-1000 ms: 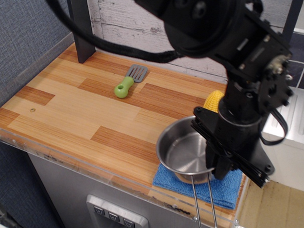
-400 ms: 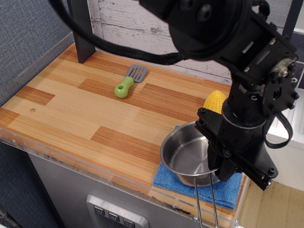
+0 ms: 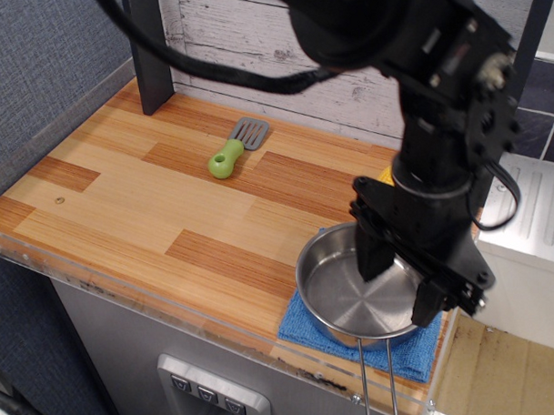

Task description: Put the pot right on top of the napkin.

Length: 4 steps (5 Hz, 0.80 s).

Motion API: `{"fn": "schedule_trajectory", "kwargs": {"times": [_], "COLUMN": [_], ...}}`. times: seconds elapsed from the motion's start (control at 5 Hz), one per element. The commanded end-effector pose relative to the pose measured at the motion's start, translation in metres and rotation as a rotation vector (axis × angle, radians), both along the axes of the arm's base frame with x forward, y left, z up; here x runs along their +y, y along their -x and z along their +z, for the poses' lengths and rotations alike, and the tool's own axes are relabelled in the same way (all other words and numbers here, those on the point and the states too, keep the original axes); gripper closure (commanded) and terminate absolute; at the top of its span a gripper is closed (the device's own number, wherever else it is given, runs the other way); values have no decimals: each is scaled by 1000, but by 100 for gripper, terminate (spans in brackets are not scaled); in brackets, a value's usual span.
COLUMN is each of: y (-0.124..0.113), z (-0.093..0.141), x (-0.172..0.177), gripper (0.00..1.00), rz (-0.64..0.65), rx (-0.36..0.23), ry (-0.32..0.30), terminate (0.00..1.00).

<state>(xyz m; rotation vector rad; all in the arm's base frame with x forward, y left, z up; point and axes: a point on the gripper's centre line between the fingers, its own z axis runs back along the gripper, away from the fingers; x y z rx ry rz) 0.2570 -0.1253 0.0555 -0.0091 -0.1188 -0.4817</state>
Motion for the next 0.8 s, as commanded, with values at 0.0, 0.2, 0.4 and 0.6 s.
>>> {"fn": "schedule_trajectory", "kwargs": {"times": [0.0,0.2,0.4,0.6], "y": [-28,-45,-59,-66], "z": [61,61,52,51], "x": [96,147,173,181], "gripper": [0,0,0,0], "rz": [394,441,396,342], "rx": [-153,-146,-101,-79], "ry": [170,166,155,86], "terminate": [0,0,0,0]}}
